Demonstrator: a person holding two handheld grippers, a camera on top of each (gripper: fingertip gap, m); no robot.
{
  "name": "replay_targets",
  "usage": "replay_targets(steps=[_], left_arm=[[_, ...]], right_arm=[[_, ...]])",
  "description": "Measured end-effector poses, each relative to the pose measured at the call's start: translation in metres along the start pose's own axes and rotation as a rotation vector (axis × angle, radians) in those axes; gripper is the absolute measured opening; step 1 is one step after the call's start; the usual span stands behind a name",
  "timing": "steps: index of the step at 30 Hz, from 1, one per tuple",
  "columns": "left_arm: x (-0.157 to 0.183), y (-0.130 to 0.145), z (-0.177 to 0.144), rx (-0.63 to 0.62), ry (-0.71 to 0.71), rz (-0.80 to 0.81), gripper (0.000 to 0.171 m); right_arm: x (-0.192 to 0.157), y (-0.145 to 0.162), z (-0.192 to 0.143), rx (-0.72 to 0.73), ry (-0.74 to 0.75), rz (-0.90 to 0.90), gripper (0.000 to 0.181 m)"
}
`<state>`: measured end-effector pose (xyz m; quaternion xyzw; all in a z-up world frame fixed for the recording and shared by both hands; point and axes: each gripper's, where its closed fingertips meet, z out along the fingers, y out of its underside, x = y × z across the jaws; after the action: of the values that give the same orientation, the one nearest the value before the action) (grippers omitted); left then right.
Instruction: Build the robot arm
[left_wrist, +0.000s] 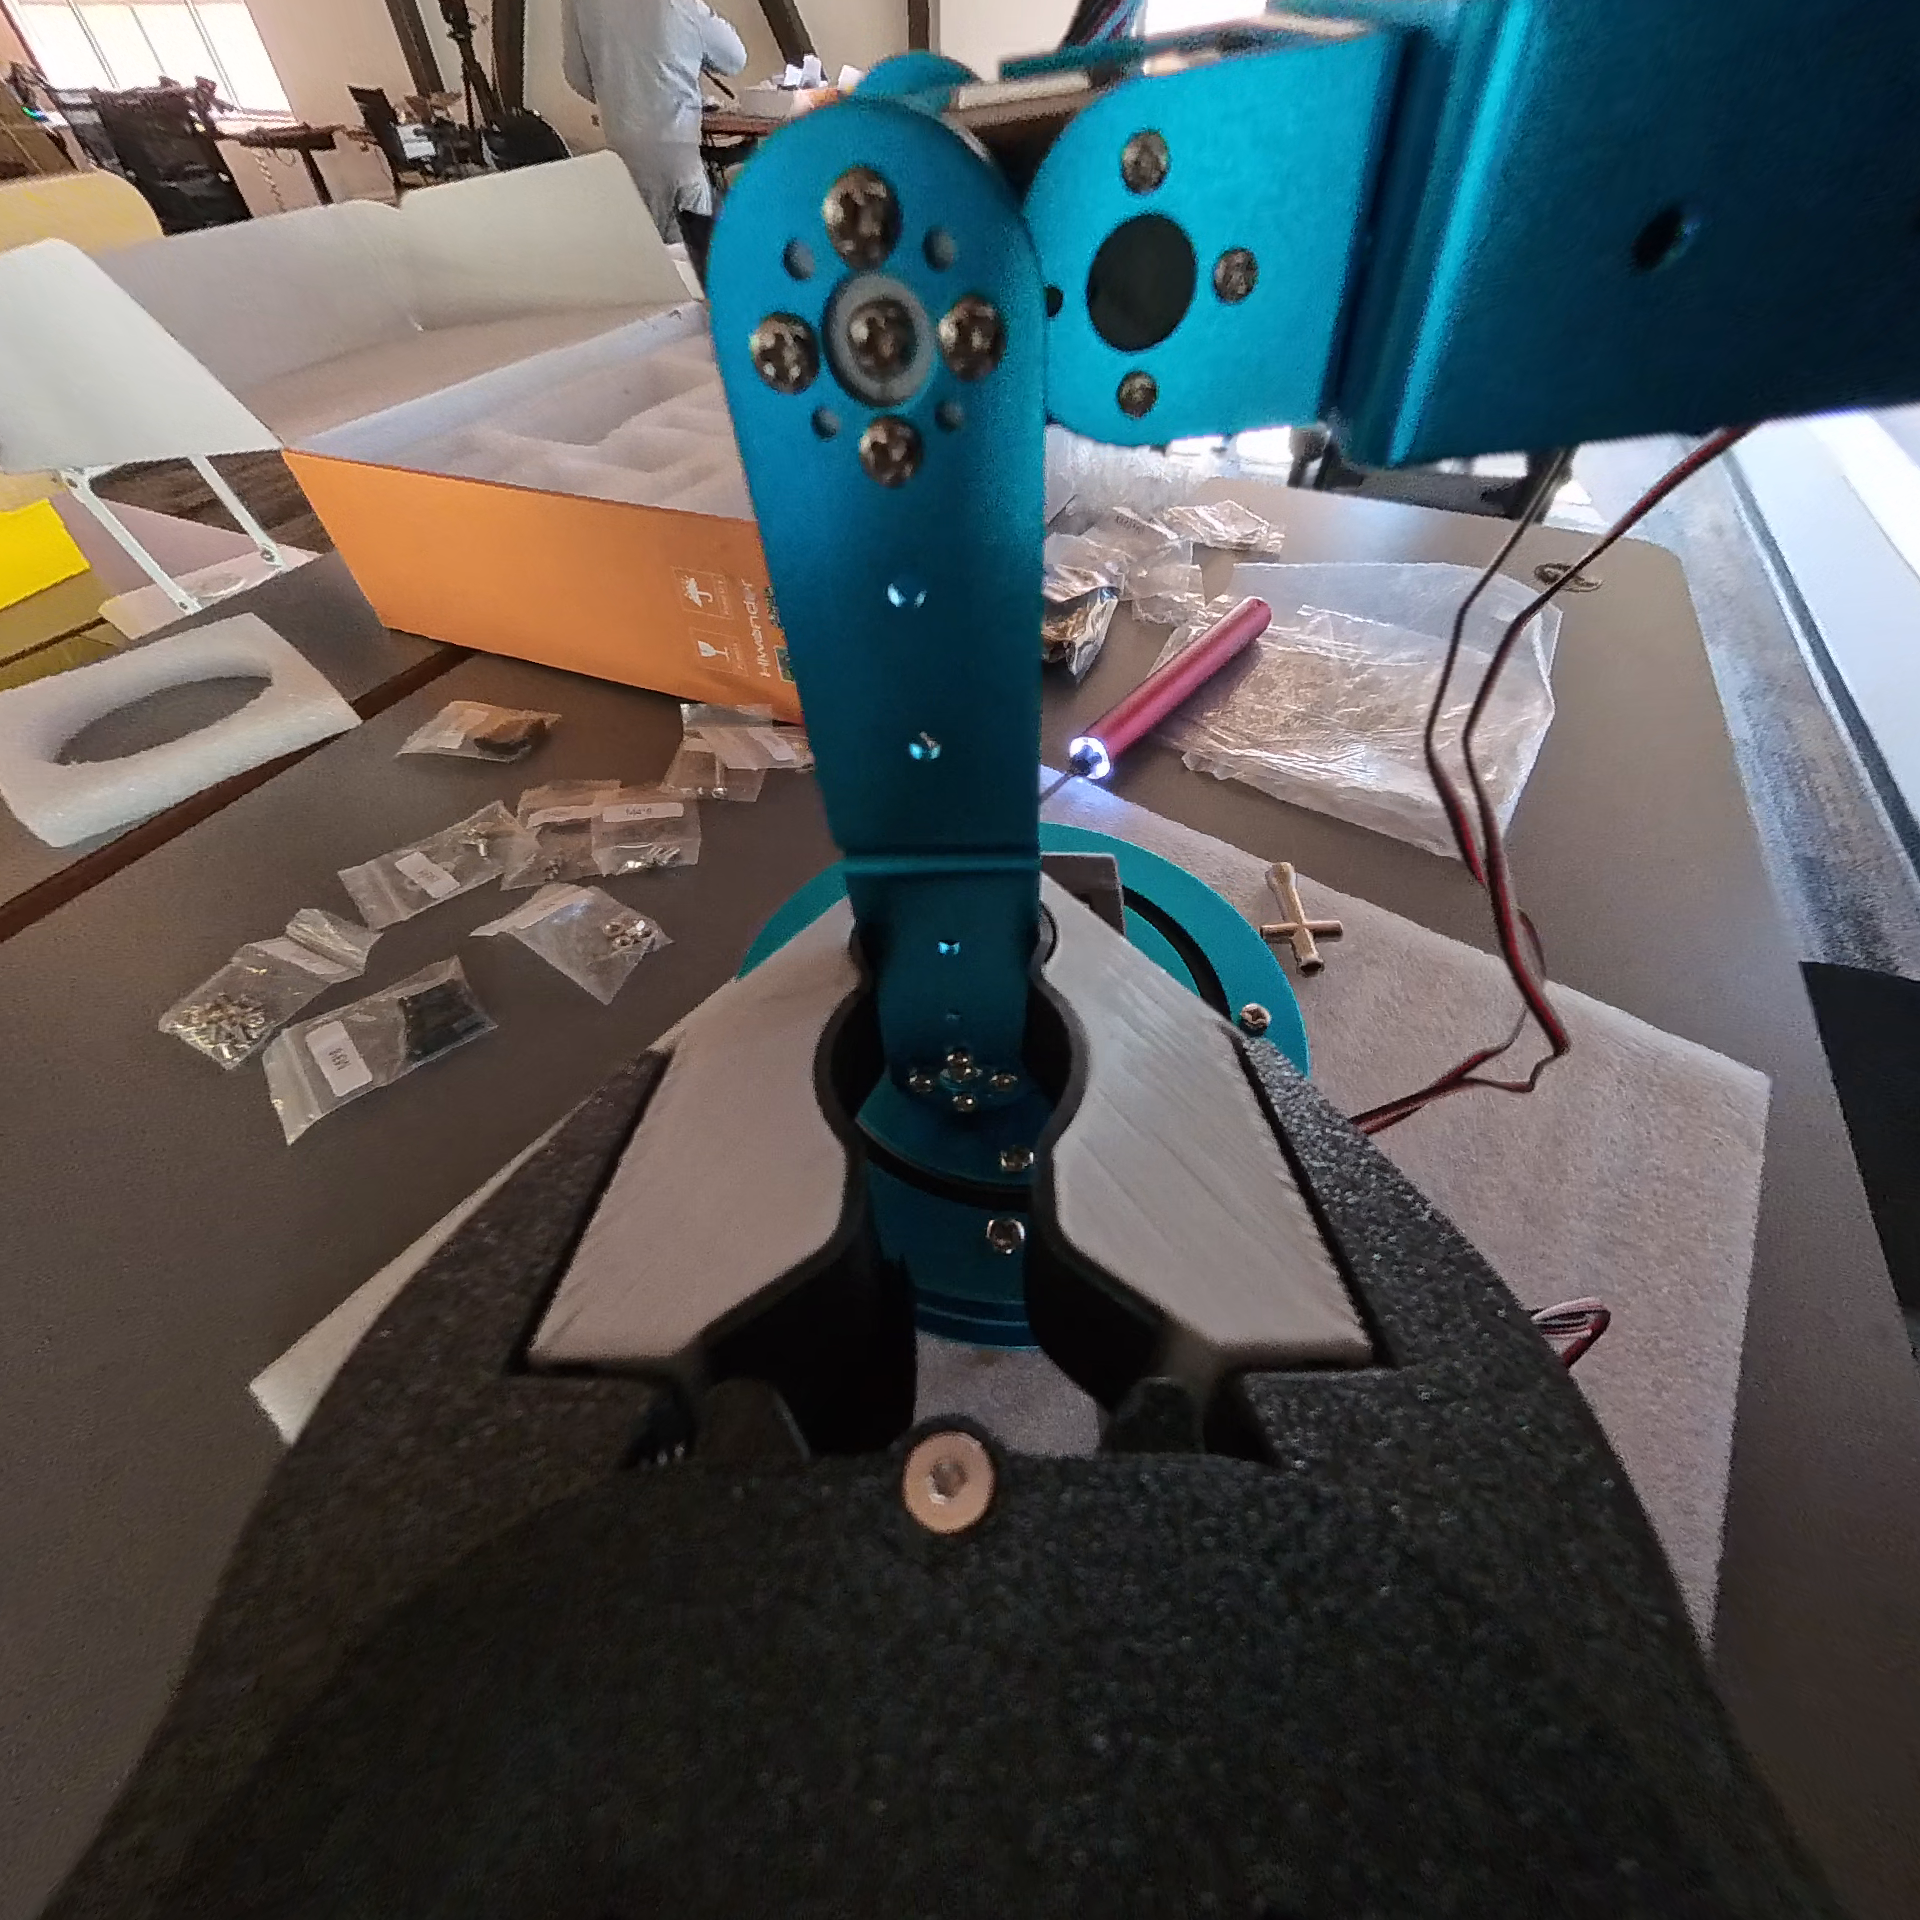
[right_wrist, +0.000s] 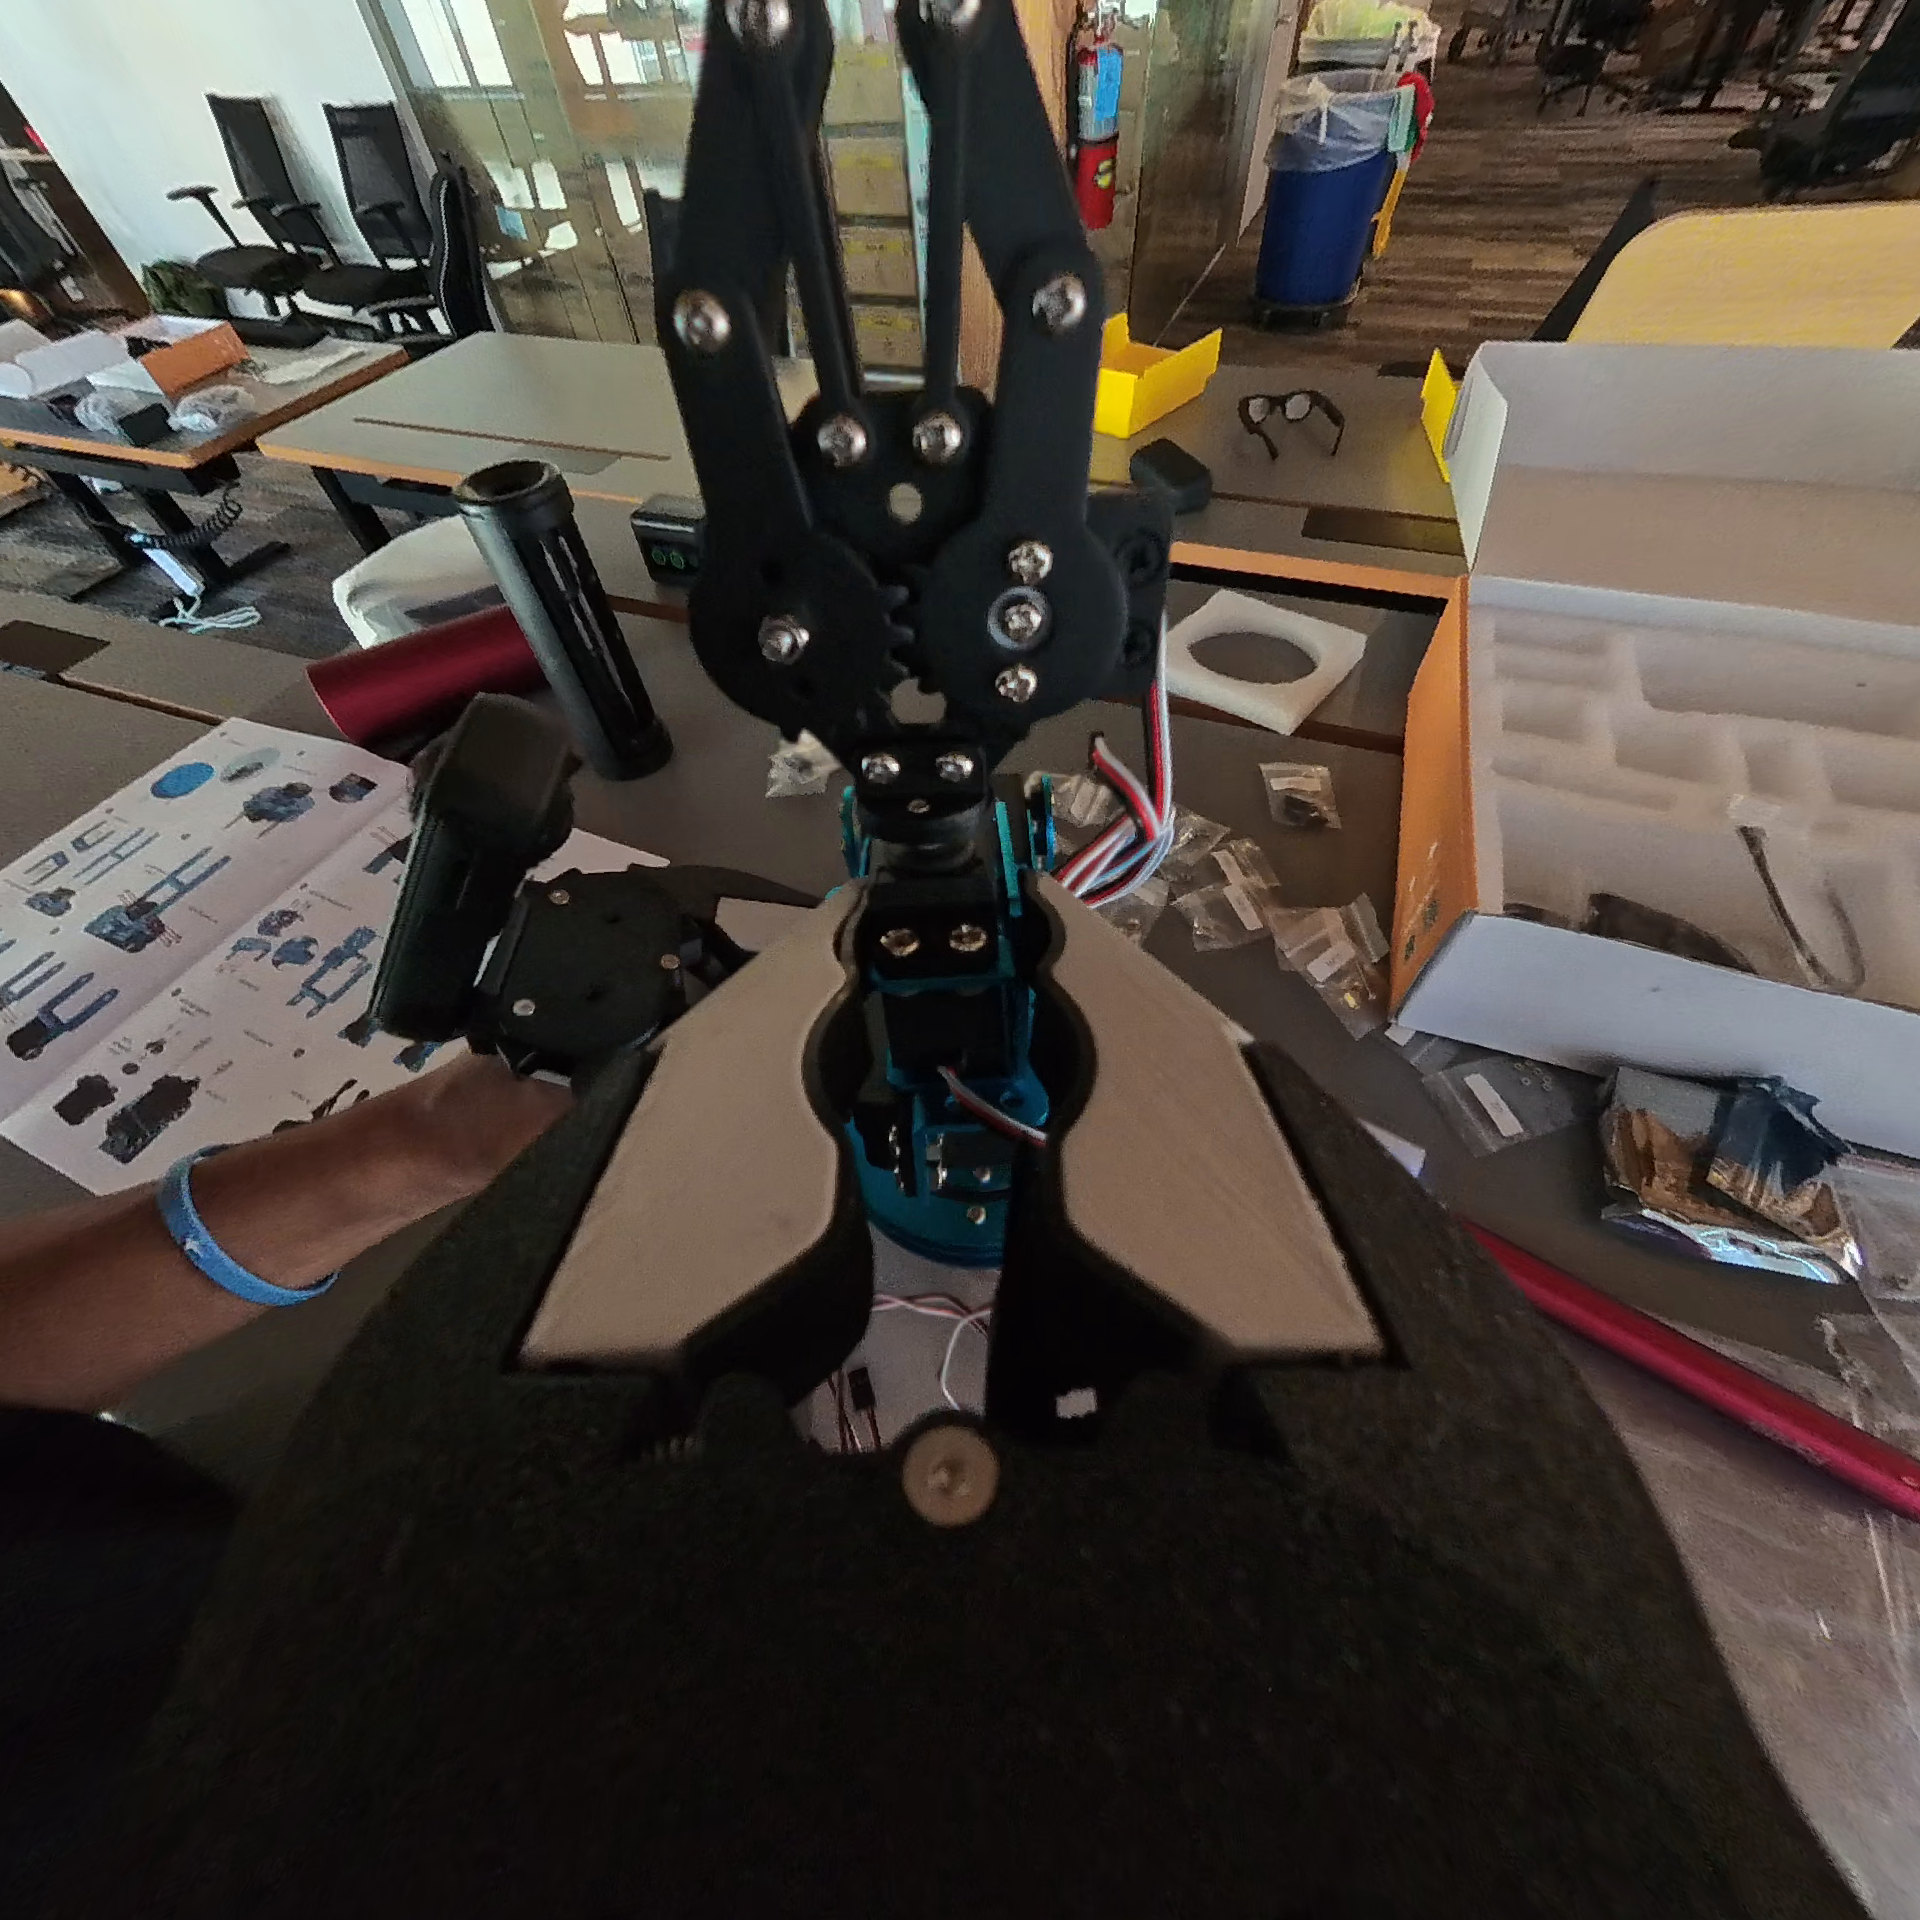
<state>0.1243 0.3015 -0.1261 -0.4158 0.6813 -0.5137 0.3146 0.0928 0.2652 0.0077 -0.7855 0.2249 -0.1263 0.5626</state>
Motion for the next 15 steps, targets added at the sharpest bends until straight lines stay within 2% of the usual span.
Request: replay_targets(steps=[6,15], left_arm=[[-0.002,0.0,0.0,0.007,0.021,-0.03,0.021],[-0.001,-0.001,-0.001,0.026,0.033,-0.041,0.021]], right_arm=[[-0.002,-0.015,0.0,0.049,-0.005,0.003,0.023],[-0.007,-0.055,0.003,0.137,-0.037,-0.027,0.023]])
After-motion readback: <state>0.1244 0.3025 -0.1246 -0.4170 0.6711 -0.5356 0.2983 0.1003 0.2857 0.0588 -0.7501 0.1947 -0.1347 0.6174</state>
